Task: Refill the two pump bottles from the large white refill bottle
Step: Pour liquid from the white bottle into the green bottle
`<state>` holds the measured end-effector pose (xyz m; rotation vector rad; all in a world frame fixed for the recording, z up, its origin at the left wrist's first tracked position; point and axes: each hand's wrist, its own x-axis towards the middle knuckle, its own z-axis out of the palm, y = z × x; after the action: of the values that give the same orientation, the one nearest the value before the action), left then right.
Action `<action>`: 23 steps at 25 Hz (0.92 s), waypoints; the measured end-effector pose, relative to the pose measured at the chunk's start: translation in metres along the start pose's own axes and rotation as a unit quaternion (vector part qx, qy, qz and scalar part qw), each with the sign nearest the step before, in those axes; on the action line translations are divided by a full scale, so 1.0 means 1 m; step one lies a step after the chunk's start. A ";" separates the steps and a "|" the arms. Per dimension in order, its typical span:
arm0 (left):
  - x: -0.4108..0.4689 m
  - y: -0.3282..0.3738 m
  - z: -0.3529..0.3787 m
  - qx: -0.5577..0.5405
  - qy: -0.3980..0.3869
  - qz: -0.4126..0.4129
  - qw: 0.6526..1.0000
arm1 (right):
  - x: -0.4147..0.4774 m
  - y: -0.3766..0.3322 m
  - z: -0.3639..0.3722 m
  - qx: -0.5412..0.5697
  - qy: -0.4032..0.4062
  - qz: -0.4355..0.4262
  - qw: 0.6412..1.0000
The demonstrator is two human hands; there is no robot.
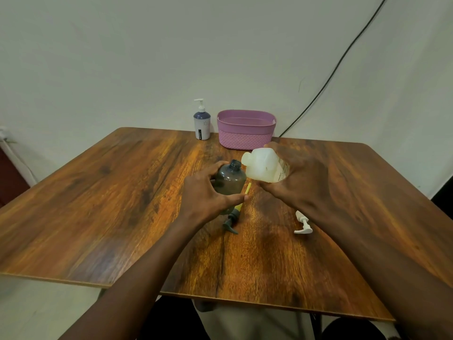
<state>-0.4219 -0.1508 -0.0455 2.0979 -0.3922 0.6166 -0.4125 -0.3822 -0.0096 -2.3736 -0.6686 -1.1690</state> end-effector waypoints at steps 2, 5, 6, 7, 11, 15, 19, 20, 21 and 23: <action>0.000 -0.002 0.000 0.008 -0.005 0.002 1.000 | 0.001 0.002 0.001 0.004 -0.007 -0.003 1.000; 0.000 -0.004 0.000 0.011 -0.023 0.000 1.000 | 0.004 0.005 0.001 -0.013 -0.033 -0.009 0.999; 0.000 -0.004 0.000 0.012 -0.027 0.000 1.000 | 0.004 0.007 0.001 -0.023 -0.038 -0.015 0.999; 0.000 -0.005 0.000 0.012 -0.028 0.000 1.000 | 0.004 0.007 0.001 -0.028 -0.040 -0.020 0.999; -0.001 -0.006 0.002 0.019 -0.025 0.003 0.999 | 0.005 0.010 0.005 -0.027 -0.041 -0.031 0.998; -0.001 -0.007 0.003 0.036 -0.017 0.001 0.999 | 0.008 0.011 0.002 -0.044 -0.054 -0.042 0.997; 0.000 -0.009 0.004 0.040 -0.017 -0.002 0.999 | 0.010 0.009 0.001 -0.060 -0.040 -0.060 0.996; 0.000 -0.009 0.004 0.041 -0.016 -0.001 0.999 | 0.010 0.010 0.002 -0.060 -0.044 -0.057 0.996; 0.000 -0.008 0.004 0.040 -0.016 0.000 0.999 | 0.010 0.011 0.002 -0.060 -0.048 -0.054 0.996; -0.001 -0.008 0.004 0.033 -0.015 0.002 0.999 | 0.010 0.013 0.003 -0.058 -0.052 -0.051 0.996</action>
<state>-0.4176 -0.1495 -0.0529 2.1718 -0.3984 0.6088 -0.3978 -0.3885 -0.0051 -2.5374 -0.7848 -1.1618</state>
